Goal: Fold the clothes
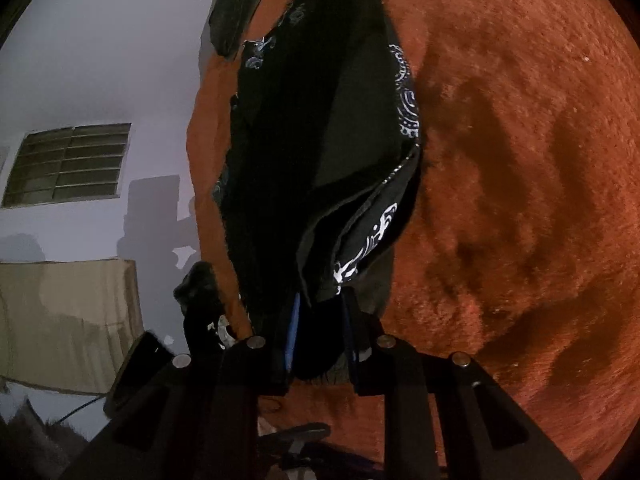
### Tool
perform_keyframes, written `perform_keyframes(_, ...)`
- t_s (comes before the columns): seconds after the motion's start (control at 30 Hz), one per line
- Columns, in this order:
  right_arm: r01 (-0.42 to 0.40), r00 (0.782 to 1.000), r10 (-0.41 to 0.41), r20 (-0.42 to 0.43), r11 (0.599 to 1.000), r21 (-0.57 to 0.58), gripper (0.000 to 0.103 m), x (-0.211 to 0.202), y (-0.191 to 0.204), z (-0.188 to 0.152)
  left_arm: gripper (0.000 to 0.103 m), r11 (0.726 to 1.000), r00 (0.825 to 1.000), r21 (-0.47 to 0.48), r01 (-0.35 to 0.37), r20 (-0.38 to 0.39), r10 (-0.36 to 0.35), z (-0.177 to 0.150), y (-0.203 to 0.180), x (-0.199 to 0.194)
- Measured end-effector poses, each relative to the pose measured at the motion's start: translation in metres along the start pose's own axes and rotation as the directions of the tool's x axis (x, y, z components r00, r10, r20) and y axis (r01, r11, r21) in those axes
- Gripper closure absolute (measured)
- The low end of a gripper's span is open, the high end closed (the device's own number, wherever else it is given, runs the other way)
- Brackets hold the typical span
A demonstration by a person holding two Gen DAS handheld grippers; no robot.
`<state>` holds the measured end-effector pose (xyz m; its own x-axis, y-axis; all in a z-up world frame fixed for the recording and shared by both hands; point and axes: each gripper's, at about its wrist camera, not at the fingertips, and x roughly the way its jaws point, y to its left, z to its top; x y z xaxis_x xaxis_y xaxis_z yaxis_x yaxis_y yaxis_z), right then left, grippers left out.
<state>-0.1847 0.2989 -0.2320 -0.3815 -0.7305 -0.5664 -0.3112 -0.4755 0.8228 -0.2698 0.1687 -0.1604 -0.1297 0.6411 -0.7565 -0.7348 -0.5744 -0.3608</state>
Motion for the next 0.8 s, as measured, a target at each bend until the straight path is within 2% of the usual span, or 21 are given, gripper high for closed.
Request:
perform_keyframes(0.03,0.004,1.000,-0.004,0.005,1.000,0.001,0.085,0.000,0.003,-0.001,0.044,0.999,0.999,0.020,-0.046,0.017,0.046,0.000,-0.005,0.000)
perform_keyframes(0.1,-0.009,1.000,0.009,0.004,1.000,0.005,0.087,-0.002,0.008,-0.003,0.044,0.996,0.996,0.028,-0.085,0.031,0.084,0.000,-0.010,0.004)
perform_keyframes(0.2,-0.025,1.000,0.025,-0.008,1.000,-0.002,0.089,-0.002,0.018,-0.007,0.044,0.996,0.996,0.001,-0.084,0.044,0.083,0.000,-0.014,0.011)
perform_keyframes(0.33,-0.032,0.999,0.031,-0.018,0.999,-0.032,0.090,-0.003,0.028,-0.011,0.045,0.994,0.989,-0.056,-0.098,0.108,0.104,0.001,-0.014,0.013)
perform_keyframes(0.37,-0.033,0.999,0.032,-0.018,0.999,-0.034,0.090,-0.003,0.028,-0.010,0.048,0.991,0.986,-0.069,-0.112,0.119,0.120,0.001,-0.013,0.013)
perform_keyframes(0.4,-0.033,0.999,0.033,-0.017,0.999,-0.035,0.090,-0.003,0.028,-0.010,0.068,0.989,0.983,-0.083,-0.126,0.128,0.136,0.000,-0.010,0.012)
perform_keyframes(0.43,-0.034,0.999,0.033,-0.016,0.999,-0.035,0.090,-0.003,0.027,-0.009,0.081,0.985,0.979,-0.098,-0.139,0.136,0.152,0.000,-0.008,0.012)
perform_keyframes(0.47,-0.028,0.999,0.027,-0.018,0.999,-0.034,0.090,-0.002,0.028,-0.008,0.084,0.984,0.978,-0.116,-0.137,0.142,0.153,-0.001,-0.003,0.010)
perform_keyframes(0.5,-0.022,1.000,0.021,-0.021,0.999,-0.032,0.090,-0.001,0.028,-0.006,0.091,0.983,0.978,-0.134,-0.127,0.146,0.147,-0.003,0.002,0.006)
perform_keyframes(0.53,-0.028,0.999,0.027,-0.032,0.999,-0.023,0.090,0.000,0.026,-0.006,0.092,0.981,0.978,-0.151,-0.120,0.150,0.143,-0.006,0.006,0.002)
perform_keyframes(0.63,-0.053,0.997,0.054,-0.051,0.998,0.029,0.083,-0.001,0.017,-0.006,0.092,0.983,0.981,-0.157,-0.094,0.157,0.118,-0.003,0.011,-0.003)
perform_keyframes(0.7,-0.072,0.997,0.074,-0.036,0.996,0.060,0.063,-0.008,0.007,-0.006,0.092,0.985,0.981,-0.154,-0.080,0.162,0.106,-0.001,0.013,-0.006)
perform_keyframes(0.8,-0.059,0.998,0.056,0.031,0.992,0.111,0.055,-0.024,-0.011,0.004,0.092,0.983,0.980,-0.173,-0.059,0.179,0.091,0.003,0.021,-0.019)
